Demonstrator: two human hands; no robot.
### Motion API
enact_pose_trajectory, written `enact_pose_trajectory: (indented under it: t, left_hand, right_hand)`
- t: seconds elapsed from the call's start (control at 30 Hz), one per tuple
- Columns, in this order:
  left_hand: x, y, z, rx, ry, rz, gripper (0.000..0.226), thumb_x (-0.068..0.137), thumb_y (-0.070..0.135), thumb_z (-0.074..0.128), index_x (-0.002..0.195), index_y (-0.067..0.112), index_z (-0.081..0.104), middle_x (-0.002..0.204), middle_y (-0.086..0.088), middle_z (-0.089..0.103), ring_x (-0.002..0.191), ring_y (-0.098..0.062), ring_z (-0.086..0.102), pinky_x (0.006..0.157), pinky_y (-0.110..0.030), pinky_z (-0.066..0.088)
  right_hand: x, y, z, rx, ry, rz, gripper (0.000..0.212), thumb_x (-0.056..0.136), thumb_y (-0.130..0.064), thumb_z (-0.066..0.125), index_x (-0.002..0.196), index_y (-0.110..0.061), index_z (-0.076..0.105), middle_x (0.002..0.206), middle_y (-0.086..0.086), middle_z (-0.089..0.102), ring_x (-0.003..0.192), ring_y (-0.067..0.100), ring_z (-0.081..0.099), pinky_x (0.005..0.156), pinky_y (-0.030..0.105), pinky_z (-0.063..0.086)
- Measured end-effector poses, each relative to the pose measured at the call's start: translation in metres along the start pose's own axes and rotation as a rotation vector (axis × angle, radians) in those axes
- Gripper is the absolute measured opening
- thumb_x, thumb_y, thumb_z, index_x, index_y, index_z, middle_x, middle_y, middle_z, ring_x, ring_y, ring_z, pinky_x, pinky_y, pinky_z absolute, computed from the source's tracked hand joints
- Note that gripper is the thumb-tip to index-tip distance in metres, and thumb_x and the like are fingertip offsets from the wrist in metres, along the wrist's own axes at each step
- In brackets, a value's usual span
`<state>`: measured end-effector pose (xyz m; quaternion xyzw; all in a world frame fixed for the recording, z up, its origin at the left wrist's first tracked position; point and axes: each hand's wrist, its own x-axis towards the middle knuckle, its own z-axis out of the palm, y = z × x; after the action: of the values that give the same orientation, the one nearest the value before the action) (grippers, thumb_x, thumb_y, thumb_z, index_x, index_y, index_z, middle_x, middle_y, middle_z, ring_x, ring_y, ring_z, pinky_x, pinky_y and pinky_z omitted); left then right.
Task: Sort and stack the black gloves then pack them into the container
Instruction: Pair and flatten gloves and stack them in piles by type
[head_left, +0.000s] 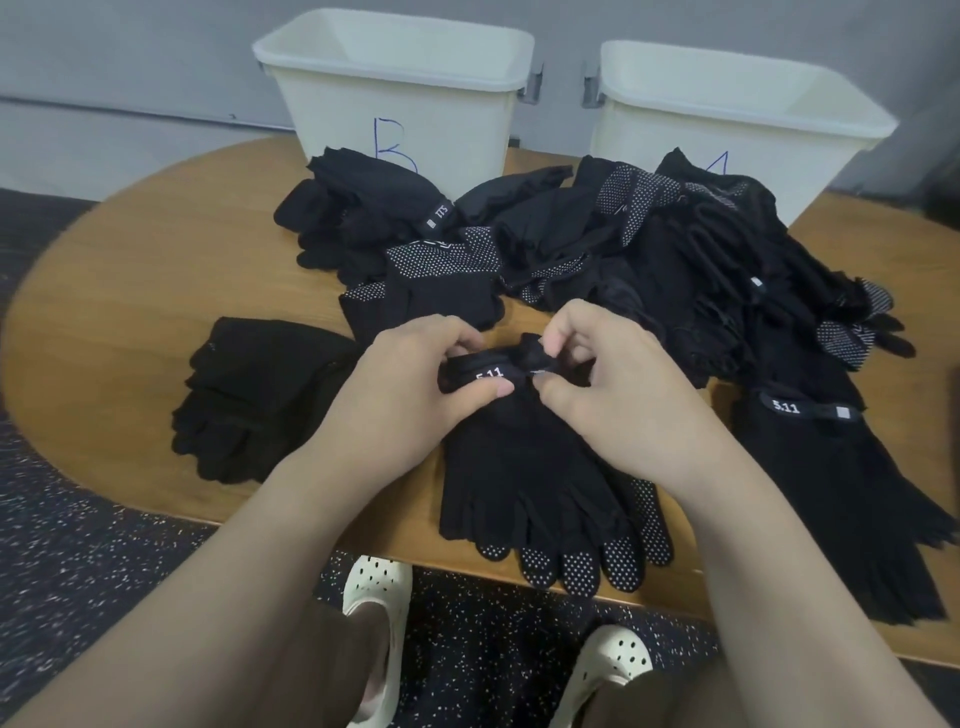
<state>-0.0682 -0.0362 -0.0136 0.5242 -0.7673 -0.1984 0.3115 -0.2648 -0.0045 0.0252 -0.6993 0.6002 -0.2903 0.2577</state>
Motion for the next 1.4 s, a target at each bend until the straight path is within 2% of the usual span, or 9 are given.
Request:
enact_pose_trajectory:
  t: [0.1, 0.23, 0.4, 0.6, 0.83, 0.97, 1.13, 1.23, 1.4]
  left_hand:
    - [-0.004, -0.003, 0.002, 0.003, 0.03, 0.051, 0.027, 0.081, 0.041, 0.082, 0.099, 0.024, 0.072, 0.088, 0.015, 0.057, 0.084, -0.004, 0.056, 0.078, -0.028, 0.049]
    - [-0.011, -0.002, 0.001, -0.028, 0.044, 0.09, 0.022, 0.081, 0.032, 0.084, 0.097, 0.021, 0.072, 0.089, 0.014, 0.056, 0.08, -0.001, 0.053, 0.072, -0.015, 0.038]
    - [-0.018, 0.003, -0.007, -0.073, 0.052, 0.162, 0.017, 0.083, 0.021, 0.084, 0.096, 0.02, 0.072, 0.093, 0.009, 0.06, 0.087, -0.008, 0.055, 0.077, -0.02, 0.044]
    - [-0.022, 0.007, -0.008, -0.181, 0.072, 0.124, 0.017, 0.082, 0.018, 0.084, 0.094, 0.023, 0.072, 0.093, 0.013, 0.061, 0.089, -0.013, 0.057, 0.078, -0.026, 0.047]
    - [-0.022, 0.017, -0.02, -0.69, -0.091, -0.111, 0.031, 0.083, 0.029, 0.078, 0.109, 0.014, 0.073, 0.105, 0.001, 0.077, 0.102, -0.016, 0.073, 0.091, -0.034, 0.059]
    - [-0.025, 0.024, -0.019, -0.791, -0.266, -0.154, 0.022, 0.091, 0.016, 0.071, 0.112, 0.008, 0.074, 0.109, -0.004, 0.078, 0.105, -0.021, 0.074, 0.091, -0.034, 0.06]
    - [-0.028, 0.037, -0.017, -0.75, -0.312, -0.165, 0.009, 0.097, 0.013, 0.067, 0.096, 0.009, 0.075, 0.094, -0.005, 0.079, 0.086, -0.021, 0.076, 0.078, -0.029, 0.06]
    - [-0.03, 0.047, -0.018, -0.776, -0.31, -0.145, 0.029, 0.101, 0.011, 0.06, 0.073, 0.014, 0.067, 0.067, -0.01, 0.07, 0.063, -0.025, 0.068, 0.065, -0.03, 0.057]
    - [-0.028, 0.061, -0.01, -0.794, -0.314, -0.155, 0.024, 0.104, 0.013, 0.054, 0.086, 0.017, 0.068, 0.069, -0.008, 0.073, 0.06, -0.03, 0.069, 0.059, -0.027, 0.055]
  right_hand:
    - [-0.001, 0.001, 0.002, 0.037, 0.001, -0.029, 0.025, 0.089, -0.008, 0.071, 0.088, -0.023, 0.051, 0.073, -0.005, 0.061, 0.055, 0.013, 0.048, 0.054, 0.024, 0.042]
    - [-0.003, 0.003, 0.002, 0.071, -0.02, -0.056, 0.035, 0.087, -0.005, 0.073, 0.102, -0.027, 0.05, 0.092, -0.009, 0.065, 0.076, 0.001, 0.058, 0.066, 0.012, 0.044]
    - [-0.004, 0.008, 0.004, 0.0, -0.089, -0.04, 0.036, 0.089, -0.024, 0.077, 0.119, -0.035, 0.061, 0.105, -0.015, 0.065, 0.098, -0.003, 0.059, 0.083, 0.01, 0.044]
    - [-0.01, 0.005, -0.003, 0.048, -0.113, -0.104, 0.014, 0.095, -0.035, 0.07, 0.096, -0.021, 0.073, 0.092, -0.001, 0.072, 0.089, 0.016, 0.067, 0.084, 0.047, 0.053]
    - [-0.016, 0.005, -0.013, 0.32, -0.028, -0.119, 0.01, 0.099, -0.018, 0.068, 0.103, -0.017, 0.077, 0.1, -0.002, 0.077, 0.098, 0.018, 0.073, 0.089, 0.05, 0.058]
    - [-0.015, 0.008, -0.014, 0.536, 0.099, -0.093, 0.014, 0.102, -0.013, 0.064, 0.111, -0.008, 0.074, 0.11, 0.007, 0.077, 0.108, 0.028, 0.072, 0.098, 0.055, 0.055]
    - [-0.018, 0.006, -0.021, 0.704, 0.172, 0.027, 0.019, 0.104, -0.018, 0.06, 0.117, -0.011, 0.073, 0.116, 0.01, 0.076, 0.112, 0.029, 0.071, 0.099, 0.054, 0.056]
    - [-0.021, 0.007, -0.027, 0.681, 0.181, 0.05, 0.02, 0.105, -0.021, 0.059, 0.116, -0.012, 0.073, 0.115, 0.008, 0.076, 0.111, 0.026, 0.072, 0.099, 0.051, 0.057]
    - [-0.036, 0.016, -0.05, 0.706, 0.075, 0.172, 0.024, 0.101, -0.021, 0.063, 0.123, -0.016, 0.07, 0.113, 0.001, 0.078, 0.107, 0.016, 0.074, 0.092, 0.031, 0.06]
